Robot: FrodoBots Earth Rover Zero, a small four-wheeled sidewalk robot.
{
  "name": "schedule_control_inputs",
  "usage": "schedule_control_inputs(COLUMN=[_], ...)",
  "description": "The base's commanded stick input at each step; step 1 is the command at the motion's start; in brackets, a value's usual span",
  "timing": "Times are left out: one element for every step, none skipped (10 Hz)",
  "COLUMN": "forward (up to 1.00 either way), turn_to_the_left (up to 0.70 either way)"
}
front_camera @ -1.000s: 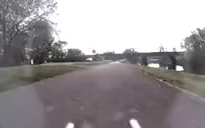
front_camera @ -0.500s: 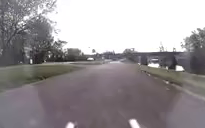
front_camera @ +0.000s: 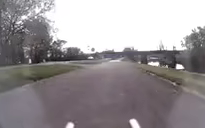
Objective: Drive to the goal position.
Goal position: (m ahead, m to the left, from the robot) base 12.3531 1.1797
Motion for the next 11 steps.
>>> schedule_control_inputs(forward=[0.70,0.70,0.70,0.70,0.70,0.70,0.70,0.70,0.70,0.70,0.70], turn_to_the_left=[0.00,0.00,0.00,0.00,0.00,0.00,0.00,0.00,0.00,0.00,0.00])
